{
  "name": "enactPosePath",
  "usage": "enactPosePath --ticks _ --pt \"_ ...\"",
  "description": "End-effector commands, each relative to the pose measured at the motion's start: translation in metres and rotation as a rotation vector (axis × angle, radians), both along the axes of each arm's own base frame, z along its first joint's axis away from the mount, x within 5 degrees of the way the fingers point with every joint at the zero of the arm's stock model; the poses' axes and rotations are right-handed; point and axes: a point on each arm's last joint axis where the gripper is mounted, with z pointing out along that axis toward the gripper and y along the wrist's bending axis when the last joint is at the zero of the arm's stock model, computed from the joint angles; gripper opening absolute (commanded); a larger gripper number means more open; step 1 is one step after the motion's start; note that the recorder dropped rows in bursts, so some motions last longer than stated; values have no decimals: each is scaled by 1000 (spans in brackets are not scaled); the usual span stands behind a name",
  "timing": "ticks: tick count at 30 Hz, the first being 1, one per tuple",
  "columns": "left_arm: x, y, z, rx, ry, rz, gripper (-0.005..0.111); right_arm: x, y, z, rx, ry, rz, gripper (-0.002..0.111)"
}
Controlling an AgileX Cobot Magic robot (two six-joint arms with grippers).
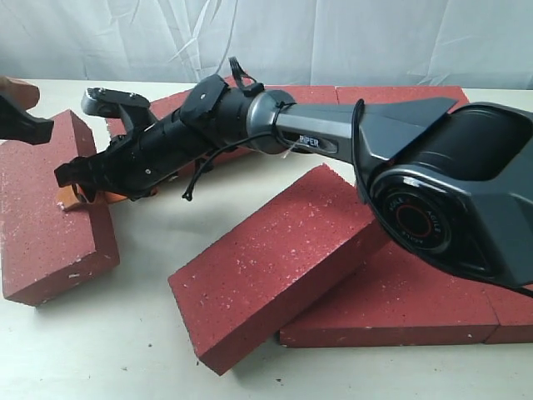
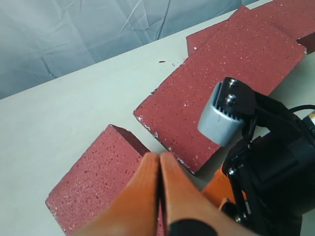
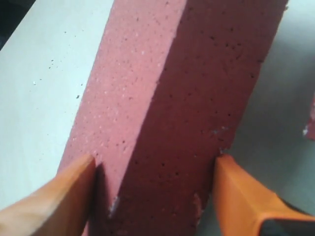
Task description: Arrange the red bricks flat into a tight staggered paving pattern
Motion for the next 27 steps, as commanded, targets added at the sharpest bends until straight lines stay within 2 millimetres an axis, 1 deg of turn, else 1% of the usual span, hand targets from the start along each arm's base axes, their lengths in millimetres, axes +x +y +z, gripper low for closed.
enactPosePath --ticks 1,3,7,8,12,14,15,16,18,20,22,23,25,27 --pt "0 -1 -2 -19 10 5 0 4 -2 16 21 -37 -8 74" --pt "0 -1 -2 -19 10 5 0 5 -1 24 33 -55 -5 81" --pt "0 -1 -2 -19 10 5 0 6 -3 39 27 -98 -7 81" --pt "0 -1 -2 -19 10 5 0 6 -4 39 12 -106 -8 81" --pt "0 -1 -2 -19 8 7 0 8 -13 41 -112 -150 -13 81" --pt "0 -1 -2 -19 8 7 0 9 -19 51 -151 -176 -17 79" --pt "0 -1 -2 -19 8 7 0 8 -22 58 -163 -192 -2 76" --pt "0 -1 -2 -19 8 7 0 7 -26 67 -167 -192 12 70" --pt "0 -1 -2 -19 8 7 0 7 -37 82 -195 -210 44 55" --pt "0 -1 -2 -21 8 8 0 9 -54 100 -250 -243 73 33" --pt "0 -1 -2 -23 10 8 0 12 -72 111 -310 -250 95 8" --pt "1 -1 -3 -23 15 8 0 14 -82 117 -340 -250 98 0" --pt "3 -1 -6 -24 30 9 0 20 -101 125 -390 -247 81 0" --pt "9 -1 -13 -19 47 18 0 28 -119 129 -446 -244 41 0"
